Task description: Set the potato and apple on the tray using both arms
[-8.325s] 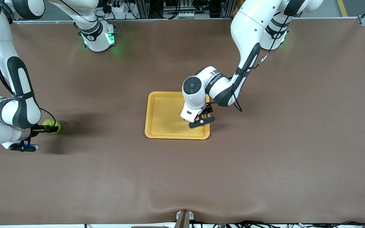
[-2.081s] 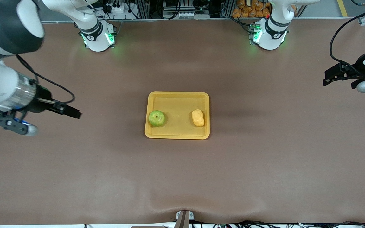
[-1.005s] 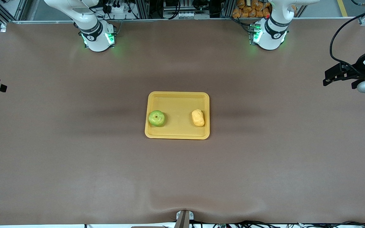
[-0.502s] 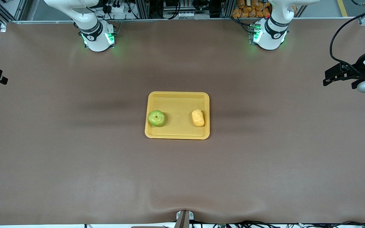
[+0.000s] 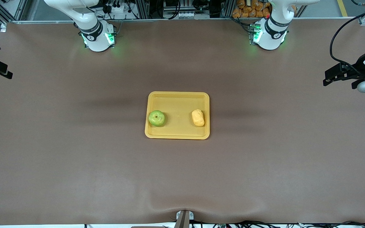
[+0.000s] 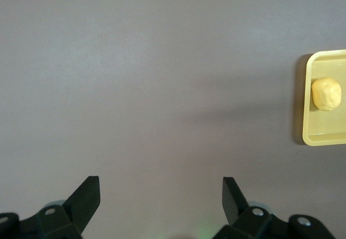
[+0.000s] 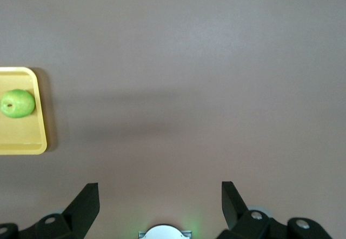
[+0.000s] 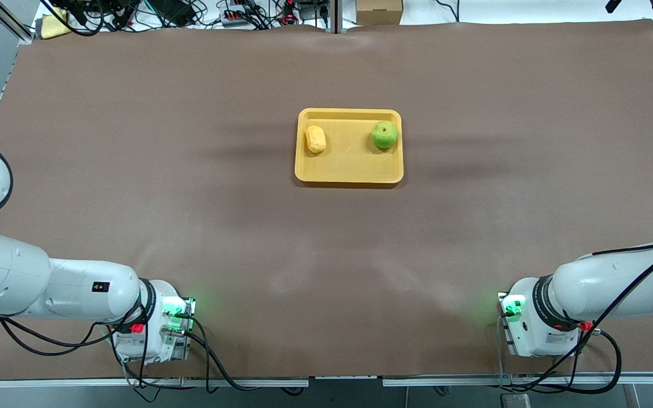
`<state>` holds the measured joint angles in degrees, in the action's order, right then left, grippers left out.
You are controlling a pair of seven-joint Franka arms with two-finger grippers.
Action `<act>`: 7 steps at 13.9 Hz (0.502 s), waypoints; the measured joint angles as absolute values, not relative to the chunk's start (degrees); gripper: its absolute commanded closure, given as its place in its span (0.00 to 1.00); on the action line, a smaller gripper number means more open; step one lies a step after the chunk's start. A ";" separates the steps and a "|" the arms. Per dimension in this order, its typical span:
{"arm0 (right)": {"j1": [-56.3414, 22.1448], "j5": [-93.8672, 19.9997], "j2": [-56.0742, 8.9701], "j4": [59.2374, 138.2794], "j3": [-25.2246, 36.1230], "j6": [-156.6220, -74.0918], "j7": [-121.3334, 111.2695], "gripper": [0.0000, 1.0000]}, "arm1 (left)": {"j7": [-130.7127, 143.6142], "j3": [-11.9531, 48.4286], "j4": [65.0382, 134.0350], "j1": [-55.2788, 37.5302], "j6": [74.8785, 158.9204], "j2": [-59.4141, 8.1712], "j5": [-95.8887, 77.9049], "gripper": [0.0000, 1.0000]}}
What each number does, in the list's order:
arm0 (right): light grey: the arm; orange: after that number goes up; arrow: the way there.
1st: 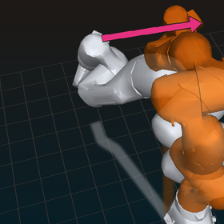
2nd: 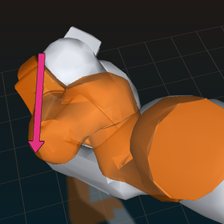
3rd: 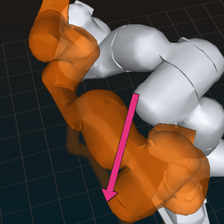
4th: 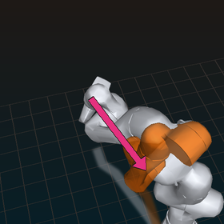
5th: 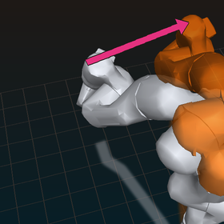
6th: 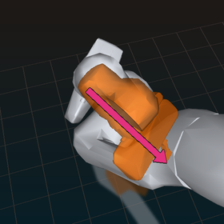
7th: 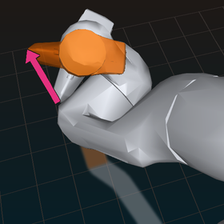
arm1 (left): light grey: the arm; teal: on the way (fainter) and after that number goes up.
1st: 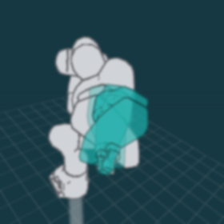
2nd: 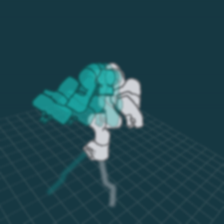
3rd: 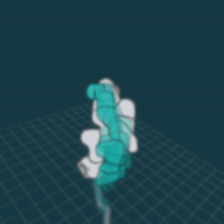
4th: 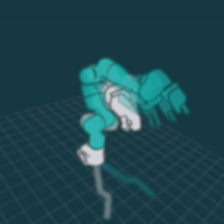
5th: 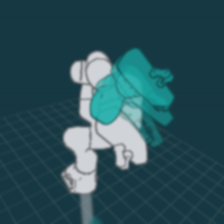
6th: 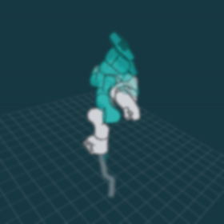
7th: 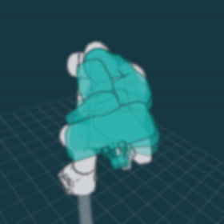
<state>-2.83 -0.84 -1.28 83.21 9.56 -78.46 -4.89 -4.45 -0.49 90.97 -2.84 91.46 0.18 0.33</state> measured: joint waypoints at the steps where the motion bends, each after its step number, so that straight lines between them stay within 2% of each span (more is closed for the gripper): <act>1: -3.07 -0.84 -1.20 83.18 9.30 -78.26 -4.89 0.00 | -4.45 -0.49 90.97 -2.84 91.47 0.18 0.33 0.00; 7: -3.47 -0.84 -1.02 81.62 8.96 -78.26 -4.91 0.00 | -4.45 -0.53 90.96 -2.82 91.55 0.18 0.33 0.00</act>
<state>-3.47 -0.84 -1.02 81.62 8.96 -78.26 -4.91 -4.45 -0.53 90.96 -2.82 91.55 0.18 0.33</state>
